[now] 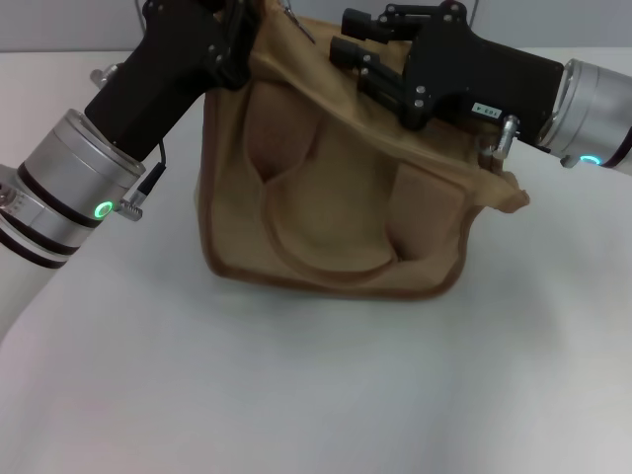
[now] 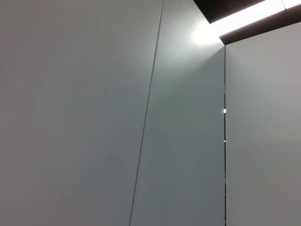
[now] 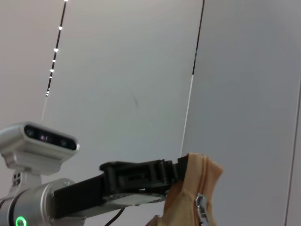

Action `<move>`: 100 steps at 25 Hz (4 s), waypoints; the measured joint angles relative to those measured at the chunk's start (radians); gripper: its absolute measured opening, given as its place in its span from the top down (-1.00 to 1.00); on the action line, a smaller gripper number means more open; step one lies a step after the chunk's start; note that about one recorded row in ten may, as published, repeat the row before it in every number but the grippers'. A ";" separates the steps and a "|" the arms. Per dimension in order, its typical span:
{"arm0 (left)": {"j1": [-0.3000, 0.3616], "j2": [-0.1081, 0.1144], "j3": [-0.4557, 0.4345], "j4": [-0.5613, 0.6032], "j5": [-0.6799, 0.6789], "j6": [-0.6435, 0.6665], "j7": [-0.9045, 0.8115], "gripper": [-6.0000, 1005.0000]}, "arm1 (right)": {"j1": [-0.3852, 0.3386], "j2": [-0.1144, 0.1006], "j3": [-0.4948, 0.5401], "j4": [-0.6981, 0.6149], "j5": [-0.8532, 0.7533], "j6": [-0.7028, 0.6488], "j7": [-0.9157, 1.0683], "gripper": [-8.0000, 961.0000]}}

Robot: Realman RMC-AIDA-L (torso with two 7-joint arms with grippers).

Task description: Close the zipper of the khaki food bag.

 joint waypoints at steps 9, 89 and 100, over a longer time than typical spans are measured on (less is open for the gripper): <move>-0.004 0.000 0.000 -0.006 0.002 -0.002 0.002 0.97 | 0.003 0.002 -0.011 -0.002 0.023 0.002 -0.033 0.42; -0.017 0.000 -0.013 -0.016 -0.001 -0.015 0.006 0.97 | 0.005 0.002 -0.295 0.008 0.323 0.138 -0.275 0.41; -0.018 0.000 -0.015 -0.024 -0.001 -0.015 0.005 0.97 | 0.013 0.002 -0.333 0.008 0.358 0.173 -0.321 0.41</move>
